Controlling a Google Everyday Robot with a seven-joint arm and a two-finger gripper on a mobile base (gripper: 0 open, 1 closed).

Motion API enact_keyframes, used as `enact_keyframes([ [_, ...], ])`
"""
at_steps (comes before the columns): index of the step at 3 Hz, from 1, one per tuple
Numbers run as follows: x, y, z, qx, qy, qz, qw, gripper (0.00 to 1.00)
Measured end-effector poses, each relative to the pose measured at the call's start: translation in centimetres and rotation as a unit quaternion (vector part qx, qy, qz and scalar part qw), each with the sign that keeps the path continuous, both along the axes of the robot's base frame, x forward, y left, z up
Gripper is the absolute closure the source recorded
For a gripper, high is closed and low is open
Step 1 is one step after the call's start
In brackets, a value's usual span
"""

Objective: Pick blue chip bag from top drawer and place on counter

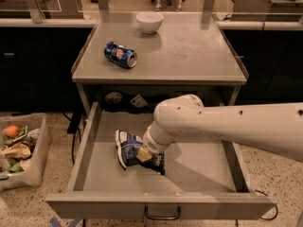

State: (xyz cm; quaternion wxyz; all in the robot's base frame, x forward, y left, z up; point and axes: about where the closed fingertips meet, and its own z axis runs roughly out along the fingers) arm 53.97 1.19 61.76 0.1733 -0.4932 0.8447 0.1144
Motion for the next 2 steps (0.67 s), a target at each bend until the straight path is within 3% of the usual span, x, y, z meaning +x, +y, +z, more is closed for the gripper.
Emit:
enact_keyframes([
  [1, 0.0, 0.0, 0.0, 0.0, 0.0, 0.0, 1.0, 0.87],
  [2, -0.33, 0.45, 0.74, 0.026, 0.004, 0.013, 0.9996, 1.0],
])
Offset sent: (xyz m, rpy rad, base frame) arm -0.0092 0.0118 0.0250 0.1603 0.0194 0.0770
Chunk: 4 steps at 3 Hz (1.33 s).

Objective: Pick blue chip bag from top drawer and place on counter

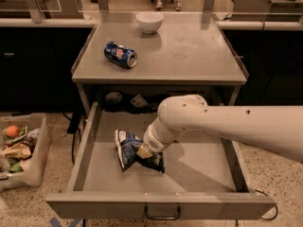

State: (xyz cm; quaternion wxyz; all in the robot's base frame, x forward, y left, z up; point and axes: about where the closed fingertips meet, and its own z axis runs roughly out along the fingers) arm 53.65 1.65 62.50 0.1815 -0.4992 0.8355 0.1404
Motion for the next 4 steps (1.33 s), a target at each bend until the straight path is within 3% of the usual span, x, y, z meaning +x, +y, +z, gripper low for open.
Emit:
enact_keyframes([
  [1, -0.5, 1.6, 3.4, 0.082, 0.005, 0.02, 0.9964, 1.0],
  [2, -0.4, 3.2, 10.2, 0.17, -0.023, 0.054, 0.9836, 1.0],
  [3, 0.4, 4.0, 17.0, 0.226, -0.071, 0.079, 0.9682, 1.0],
  [4, 2.2, 3.2, 23.3, 0.243, -0.123, 0.081, 0.9588, 1.0],
])
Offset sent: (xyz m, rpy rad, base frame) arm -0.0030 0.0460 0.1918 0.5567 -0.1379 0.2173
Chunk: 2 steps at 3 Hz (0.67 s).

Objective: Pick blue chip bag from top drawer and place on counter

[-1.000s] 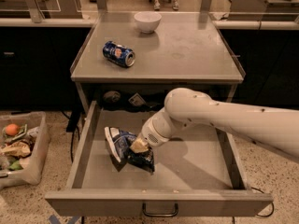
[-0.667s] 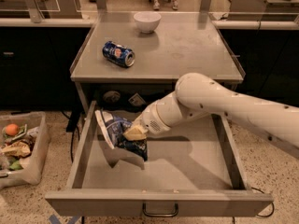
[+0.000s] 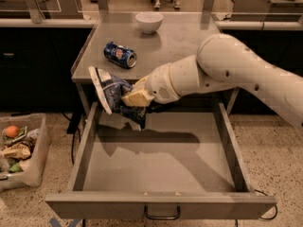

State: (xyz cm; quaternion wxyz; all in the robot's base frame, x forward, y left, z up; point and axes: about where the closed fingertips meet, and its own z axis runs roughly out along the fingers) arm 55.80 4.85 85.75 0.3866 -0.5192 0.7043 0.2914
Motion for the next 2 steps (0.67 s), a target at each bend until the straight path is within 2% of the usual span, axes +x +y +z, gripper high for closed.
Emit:
enact_keyframes([
  [1, 3.95, -4.07, 6.18, -0.002, -0.038, -0.058, 0.9976, 1.0],
  [2, 3.95, -4.07, 6.18, -0.002, -0.038, -0.058, 0.9976, 1.0],
])
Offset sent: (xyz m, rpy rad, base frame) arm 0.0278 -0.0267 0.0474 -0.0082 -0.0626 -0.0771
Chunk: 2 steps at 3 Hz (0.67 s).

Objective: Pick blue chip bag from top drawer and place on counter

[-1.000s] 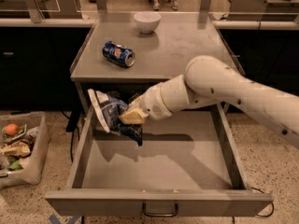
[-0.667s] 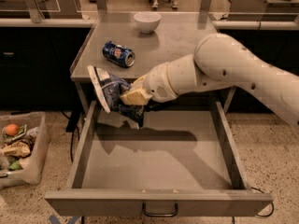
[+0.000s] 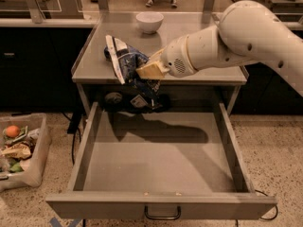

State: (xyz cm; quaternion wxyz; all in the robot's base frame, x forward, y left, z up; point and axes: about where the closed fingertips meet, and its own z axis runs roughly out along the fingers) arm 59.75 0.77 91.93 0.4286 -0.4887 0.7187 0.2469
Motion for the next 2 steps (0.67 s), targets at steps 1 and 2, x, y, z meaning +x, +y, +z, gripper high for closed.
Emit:
enact_keyframes([
  [1, 0.9, 0.0, 2.7, 0.001, -0.039, -0.002, 0.9992, 1.0],
  [2, 1.7, -0.9, 7.2, -0.006, -0.087, -0.004, 0.9962, 1.0],
])
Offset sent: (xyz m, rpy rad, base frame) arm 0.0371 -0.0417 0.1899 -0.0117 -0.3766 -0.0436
